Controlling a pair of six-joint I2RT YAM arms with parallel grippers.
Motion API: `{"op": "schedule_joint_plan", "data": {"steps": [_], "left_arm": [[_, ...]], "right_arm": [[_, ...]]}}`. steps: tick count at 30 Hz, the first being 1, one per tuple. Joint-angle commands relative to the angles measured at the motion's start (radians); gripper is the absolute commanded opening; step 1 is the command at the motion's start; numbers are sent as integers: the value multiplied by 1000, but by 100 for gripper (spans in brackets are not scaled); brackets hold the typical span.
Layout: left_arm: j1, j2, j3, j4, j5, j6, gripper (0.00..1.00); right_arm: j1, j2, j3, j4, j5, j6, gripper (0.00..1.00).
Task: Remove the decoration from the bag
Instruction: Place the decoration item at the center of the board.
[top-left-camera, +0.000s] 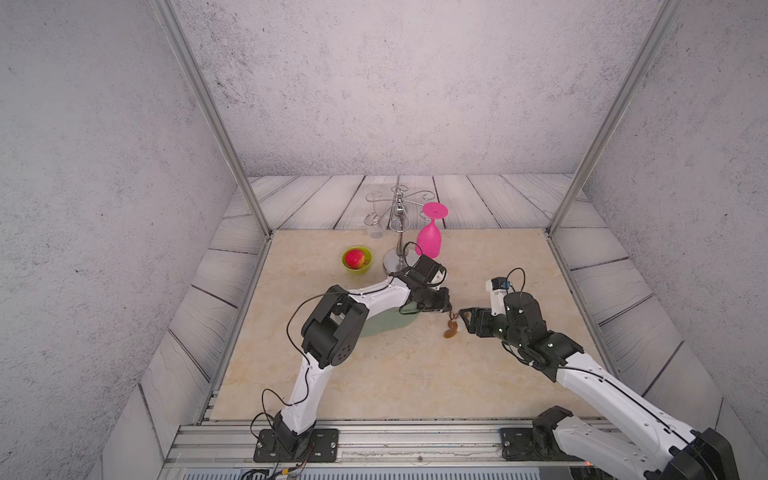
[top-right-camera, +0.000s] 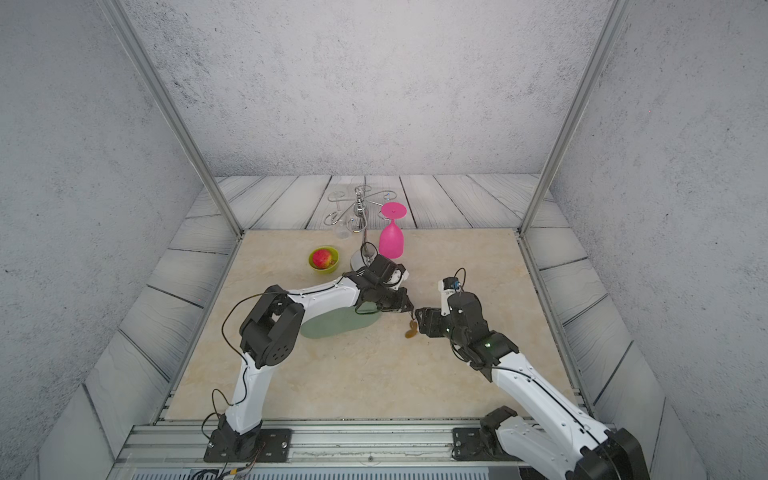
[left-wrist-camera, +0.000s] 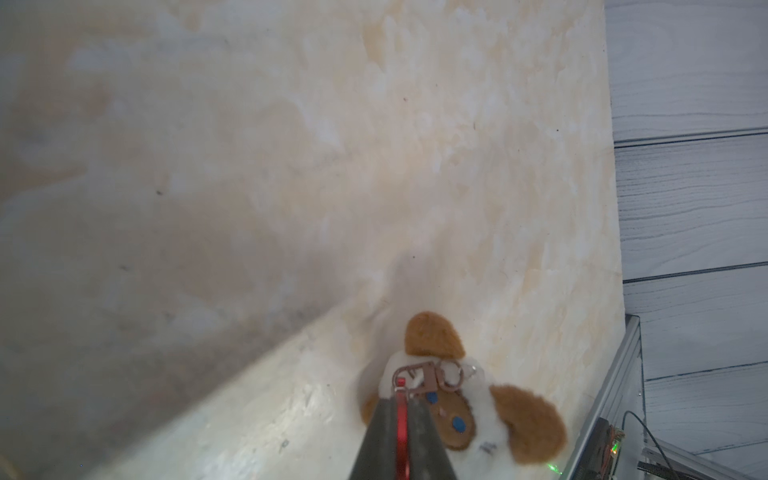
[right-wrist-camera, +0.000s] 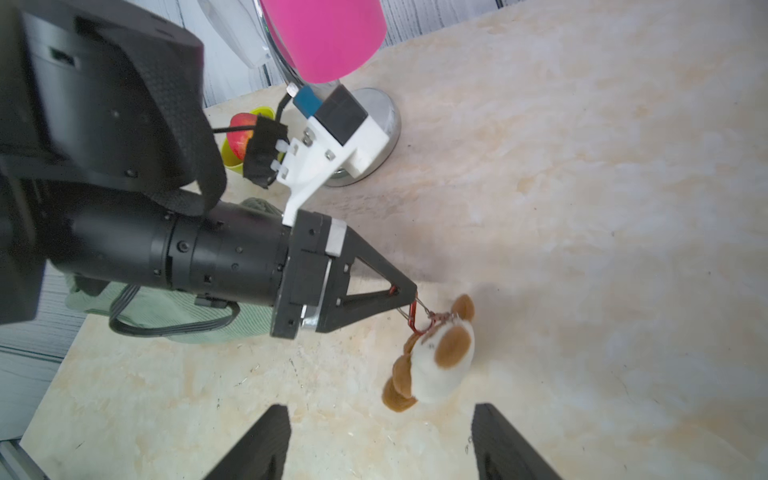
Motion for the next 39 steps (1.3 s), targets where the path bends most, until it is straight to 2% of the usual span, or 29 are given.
{"op": "schedule_joint_plan", "data": {"steps": [1, 6, 15, 18, 21, 23, 24, 27, 31, 39], "left_arm": [[2, 2, 38, -22, -14, 29, 25], [-3, -72, 7, 4, 22, 12, 55], [-24, -272, -15, 1, 41, -17, 91], [-26, -363, -29, 6, 30, -30, 99], [-28, -451, -40, 12, 22, -43, 99], [-30, -527, -48, -1, -3, -39, 99], [-30, -561, -54, -10, -22, -28, 99], [-30, -664, -83, -42, -124, 26, 99], [-30, -838, -180, -31, -363, 104, 99], [-17, -1142, -496, 95, -854, 412, 98]], "right_arm": [[-4, -46, -22, -36, 45, 24, 74], [-7, -94, -26, -61, 72, 26, 74], [-12, -218, 2, -146, 139, 40, 76], [-14, -277, 7, -172, 178, 47, 77], [-16, -319, 18, -199, 215, 59, 82], [-16, -326, 36, -217, 240, 61, 90], [-16, -323, 48, -224, 250, 60, 98], [-16, -293, 93, -242, 277, 45, 99], [-17, -251, 147, -255, 337, 25, 99], [-26, -179, 170, -157, 604, -59, 99]]}}
